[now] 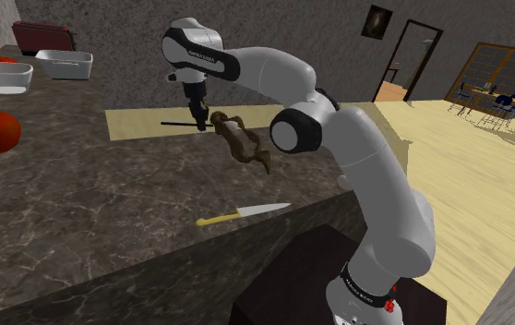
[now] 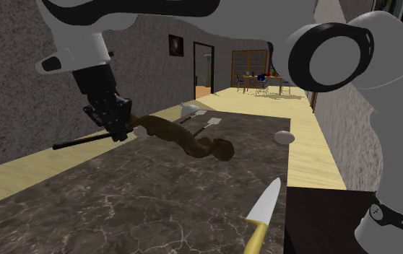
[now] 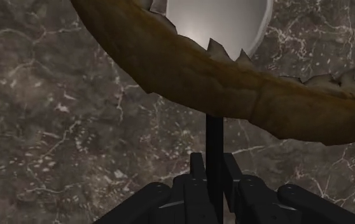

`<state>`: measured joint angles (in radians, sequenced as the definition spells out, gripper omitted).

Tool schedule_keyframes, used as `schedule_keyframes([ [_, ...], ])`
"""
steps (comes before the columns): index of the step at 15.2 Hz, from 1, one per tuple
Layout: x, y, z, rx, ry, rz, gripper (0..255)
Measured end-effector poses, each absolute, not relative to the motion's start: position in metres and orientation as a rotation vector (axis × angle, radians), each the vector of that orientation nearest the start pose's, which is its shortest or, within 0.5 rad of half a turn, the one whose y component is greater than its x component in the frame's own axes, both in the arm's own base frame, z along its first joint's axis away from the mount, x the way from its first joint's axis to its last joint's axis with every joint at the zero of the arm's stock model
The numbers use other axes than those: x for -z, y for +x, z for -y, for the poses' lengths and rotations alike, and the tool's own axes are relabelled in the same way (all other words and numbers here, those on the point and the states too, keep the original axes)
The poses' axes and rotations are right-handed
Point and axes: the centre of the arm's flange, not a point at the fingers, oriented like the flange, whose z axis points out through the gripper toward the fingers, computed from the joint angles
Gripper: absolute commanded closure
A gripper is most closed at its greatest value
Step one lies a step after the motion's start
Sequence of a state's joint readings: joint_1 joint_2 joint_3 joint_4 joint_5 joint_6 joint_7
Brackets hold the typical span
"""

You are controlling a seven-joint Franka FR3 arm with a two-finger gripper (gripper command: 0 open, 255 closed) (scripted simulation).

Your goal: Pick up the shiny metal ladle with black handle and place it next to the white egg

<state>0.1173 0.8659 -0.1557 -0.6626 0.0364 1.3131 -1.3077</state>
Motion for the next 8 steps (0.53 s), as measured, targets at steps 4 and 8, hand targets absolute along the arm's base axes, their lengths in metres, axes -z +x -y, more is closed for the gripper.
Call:
schedule_keyframes([
  [4,-0.459,0.704,-0.008,-0.331,-2.422,1.876,255],
  [8,-0.458,0.665,0.021,-0.33,-2.423,1.876,255],
])
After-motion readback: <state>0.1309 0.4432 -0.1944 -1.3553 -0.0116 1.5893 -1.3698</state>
